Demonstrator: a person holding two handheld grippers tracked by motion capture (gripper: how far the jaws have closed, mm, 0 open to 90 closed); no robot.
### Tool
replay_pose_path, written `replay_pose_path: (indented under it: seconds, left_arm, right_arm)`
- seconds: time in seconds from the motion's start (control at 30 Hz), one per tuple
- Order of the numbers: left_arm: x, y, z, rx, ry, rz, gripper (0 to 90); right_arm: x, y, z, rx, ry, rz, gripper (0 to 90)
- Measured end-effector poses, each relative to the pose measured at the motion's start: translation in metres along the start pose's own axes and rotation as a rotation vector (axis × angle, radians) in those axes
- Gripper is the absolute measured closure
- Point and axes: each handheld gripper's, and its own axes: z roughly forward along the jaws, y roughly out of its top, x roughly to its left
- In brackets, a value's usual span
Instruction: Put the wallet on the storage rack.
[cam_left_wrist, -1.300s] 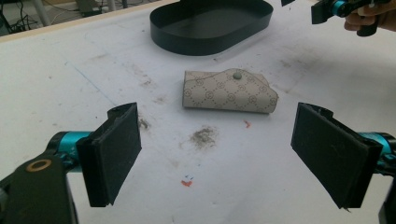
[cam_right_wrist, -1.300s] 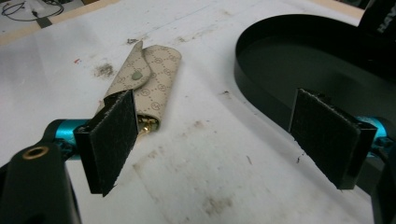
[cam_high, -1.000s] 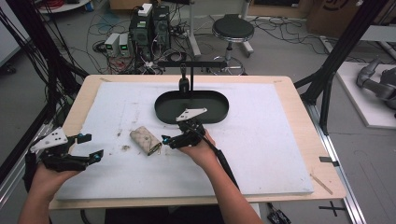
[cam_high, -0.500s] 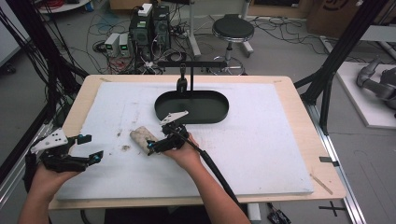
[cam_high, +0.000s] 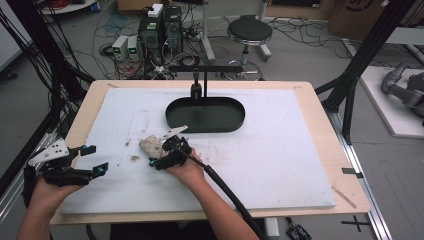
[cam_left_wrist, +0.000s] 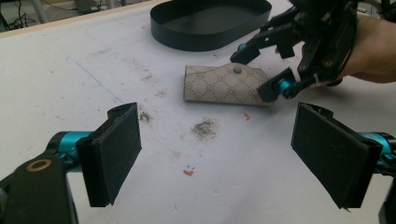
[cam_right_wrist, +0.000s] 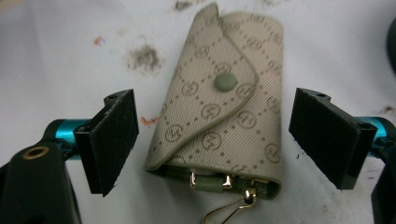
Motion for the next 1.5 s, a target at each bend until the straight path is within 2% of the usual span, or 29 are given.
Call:
replay_pose_path:
  seconds: [0.1,0.2,0.3,0.37,0.57,0.63,0.7,0.73,0.9,0.93,1.13,1.3,1.5]
  left_arm:
    - [0.0,0.001,-0.001,-0.003,0.002,0.004,15.9]
    - [0.0,0.001,0.0,-0.002,0.002,0.003,15.9]
    - [0.0,0.001,0.001,-0.002,-0.002,0.005,15.9]
    - [-0.001,0.001,0.001,-0.002,-0.002,0.008,15.9]
    - [-0.004,0.005,0.001,-0.009,-0.011,0.022,16.0]
    - [-0.004,0.005,0.002,-0.01,-0.012,0.023,16.0]
    - [-0.004,0.005,0.002,-0.007,-0.011,0.023,16.0]
    - [-0.005,0.005,0.002,-0.007,-0.012,0.023,16.0]
    - [-0.006,0.006,0.004,-0.009,-0.017,0.023,16.0]
    - [-0.006,0.006,0.004,-0.007,-0.019,0.023,16.0]
    - [-0.008,0.007,0.008,-0.002,-0.031,0.03,16.0]
    - [-0.01,0.009,0.011,0.0,-0.041,0.038,16.0]
    - [-0.011,0.01,0.012,0.004,-0.047,0.042,16.0]
  right_arm:
    - [0.004,-0.001,0.007,0.052,-0.018,-0.021,16.4]
    - [0.007,-0.001,0.007,0.059,-0.062,-0.065,26.0]
    - [0.002,-0.001,0.005,0.054,-0.05,-0.057,32.6]
    - [0.001,-0.001,0.003,0.052,-0.031,-0.023,34.1]
    - [-0.002,-0.002,-0.003,0.066,-0.012,-0.056,35.9]
    - [-0.005,-0.003,-0.01,0.075,-0.009,-0.08,35.9]
    - [-0.006,-0.002,-0.014,0.075,-0.002,-0.084,35.9]
    - [-0.009,-0.001,-0.022,0.066,-0.001,-0.098,35.9]
    - [-0.015,0.001,-0.037,0.039,-0.017,-0.112,35.9]
    - [-0.019,0.002,-0.046,0.029,-0.025,-0.114,35.9]
    - [-0.036,0.003,-0.069,-0.015,-0.046,-0.107,35.9]
    - [-0.05,0.004,-0.087,-0.029,-0.072,-0.093,35.9]
    - [-0.074,0.011,-0.109,-0.04,-0.11,-0.071,35.9]
